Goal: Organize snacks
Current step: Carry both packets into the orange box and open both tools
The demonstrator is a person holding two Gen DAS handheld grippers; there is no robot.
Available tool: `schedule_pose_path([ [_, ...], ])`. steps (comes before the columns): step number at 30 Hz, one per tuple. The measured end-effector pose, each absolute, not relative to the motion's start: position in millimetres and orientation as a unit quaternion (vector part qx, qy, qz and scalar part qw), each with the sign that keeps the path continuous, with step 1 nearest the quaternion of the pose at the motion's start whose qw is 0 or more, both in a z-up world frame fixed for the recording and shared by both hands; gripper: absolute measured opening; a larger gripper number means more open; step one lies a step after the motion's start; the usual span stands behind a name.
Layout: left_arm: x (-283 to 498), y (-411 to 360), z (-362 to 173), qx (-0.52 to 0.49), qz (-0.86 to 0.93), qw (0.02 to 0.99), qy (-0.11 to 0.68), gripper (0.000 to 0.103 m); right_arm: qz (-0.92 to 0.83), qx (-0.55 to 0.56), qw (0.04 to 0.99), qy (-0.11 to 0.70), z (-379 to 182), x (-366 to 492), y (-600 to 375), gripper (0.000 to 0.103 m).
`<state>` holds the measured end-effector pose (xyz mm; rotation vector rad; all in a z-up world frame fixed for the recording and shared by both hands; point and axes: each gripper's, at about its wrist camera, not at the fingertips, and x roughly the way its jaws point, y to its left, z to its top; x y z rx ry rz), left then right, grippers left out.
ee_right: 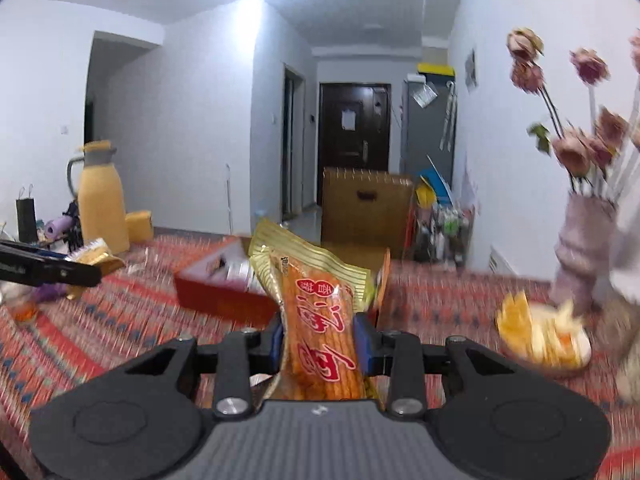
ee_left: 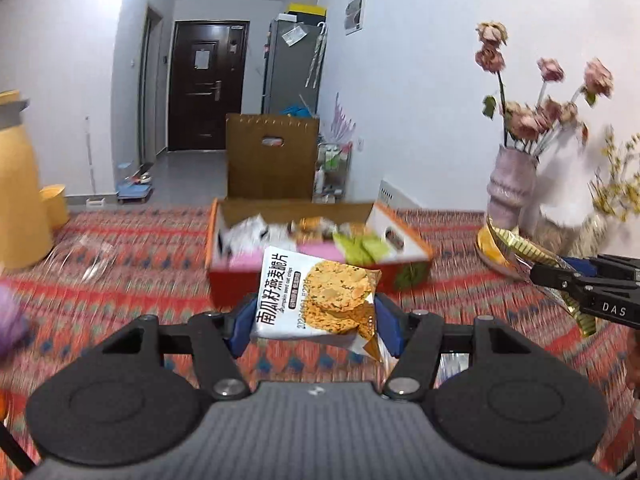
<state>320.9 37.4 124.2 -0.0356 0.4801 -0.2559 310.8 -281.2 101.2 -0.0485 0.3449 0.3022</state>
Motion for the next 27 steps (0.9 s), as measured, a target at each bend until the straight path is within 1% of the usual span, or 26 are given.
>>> schedule_pose_path([
  [4, 396.8, 21.7, 132.3, 0.005, -0.107, 0.966, 0.236, 0.062, 0.158, -0.02, 0.971, 0.179, 116.3, 388.0, -280.1, 0.034],
  [8, 472.7, 11.4, 124.8, -0.014, -0.089, 0.96, 0.266, 0.062, 0.158, -0.005, 0.964, 0.214, 109.8, 467.7, -268.8, 0.034],
  [13, 544.0, -11.6, 87.9, -0.03, -0.091, 0.944, 0.316, 0.062, 0.138, -0.029, 0.954, 0.265, 77.3, 555.7, -232.7, 0.035],
  [17, 571.8, -25.6, 54.7, -0.032, -0.086, 0.931, 0.354, 0.063, 0.098, -0.092, 0.948, 0.288, 43.3, 593.4, -205.0, 0.035],
  [18, 574.7, -28.4, 48.2, -0.03, -0.086, 0.929, 0.358, 0.064, 0.092, -0.108, 0.946, 0.292, 35.9, 598.0, -199.5, 0.035],
  [19, 576.3, -28.1, 43.8, -0.029, -0.083, 0.929, 0.36, 0.068, 0.086, -0.118, 0.944, 0.296, 30.2, 601.4, -196.2, 0.035],
  [21, 579.4, -26.9, 36.6, -0.031, -0.076, 0.925, 0.371, 0.069, 0.081, -0.135, 0.939, 0.306, 19.8, 603.5, -190.5, 0.04],
  [22, 579.2, -26.7, 33.3, -0.029, -0.084, 0.921, 0.38, 0.07, 0.084, -0.135, 0.938, 0.307, 16.9, 602.0, -189.2, 0.047],
  [24, 578.4, -22.3, 33.4, -0.032, -0.109, 0.914, 0.389, 0.075, 0.097, -0.133, 0.938, 0.307, 14.7, 596.3, -186.2, 0.061],
  [27, 570.6, -7.3, 44.1, -0.048, -0.119, 0.914, 0.384, 0.077, 0.111, -0.109, 0.941, 0.3, 25.9, 589.9, -194.3, 0.063],
])
